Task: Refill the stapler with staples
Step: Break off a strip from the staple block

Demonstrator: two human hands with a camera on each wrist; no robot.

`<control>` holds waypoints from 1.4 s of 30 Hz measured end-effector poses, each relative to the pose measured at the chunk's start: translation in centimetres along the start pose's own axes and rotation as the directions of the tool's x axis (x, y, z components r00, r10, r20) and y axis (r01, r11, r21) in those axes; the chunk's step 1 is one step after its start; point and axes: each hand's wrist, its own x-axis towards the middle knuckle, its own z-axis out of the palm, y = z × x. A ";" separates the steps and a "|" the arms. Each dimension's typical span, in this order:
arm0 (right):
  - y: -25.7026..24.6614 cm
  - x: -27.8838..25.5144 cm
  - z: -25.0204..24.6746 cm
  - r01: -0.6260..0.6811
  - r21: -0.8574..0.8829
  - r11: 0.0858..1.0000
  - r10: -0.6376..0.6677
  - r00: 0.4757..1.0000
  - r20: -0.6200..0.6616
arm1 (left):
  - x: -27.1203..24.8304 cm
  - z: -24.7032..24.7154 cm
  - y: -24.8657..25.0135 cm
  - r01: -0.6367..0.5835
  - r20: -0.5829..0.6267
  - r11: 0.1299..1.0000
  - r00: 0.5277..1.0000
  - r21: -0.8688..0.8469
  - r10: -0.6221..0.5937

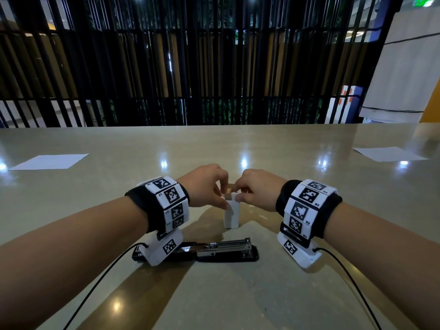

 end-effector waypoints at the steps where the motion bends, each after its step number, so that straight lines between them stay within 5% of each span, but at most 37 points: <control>1: 0.0 0.0 0.0 -0.003 0.000 1.000 0.003 1.000 -0.001 | 0.0 0.0 -0.1 0.020 -0.010 1.000 1.000 0.008 -0.020; 9: 0.2 0.1 0.2 0.010 0.071 0.997 -0.009 1.000 -0.011 | 0.0 0.2 0.0 0.113 -0.024 0.988 0.993 -0.102 -0.116; 22: -2.3 1.1 -1.4 0.074 -0.222 0.972 0.001 0.948 0.317 | 0.4 -0.5 0.8 0.133 0.058 0.990 0.990 -0.047 -0.130; 33: -2.6 1.5 -1.3 0.085 -0.230 0.970 0.008 0.926 0.377 | 0.6 0.3 0.3 0.104 0.042 0.994 0.994 -0.024 -0.103; 37: -2.3 1.3 -1.4 0.084 -0.153 0.985 -0.032 0.948 0.316 | 0.7 0.2 0.4 0.095 0.039 0.996 0.995 0.004 -0.095; 42: -1.5 1.1 -1.0 0.101 0.018 0.995 -0.102 0.992 0.077 | 0.4 0.3 0.3 0.084 0.052 0.996 0.995 -0.037 -0.082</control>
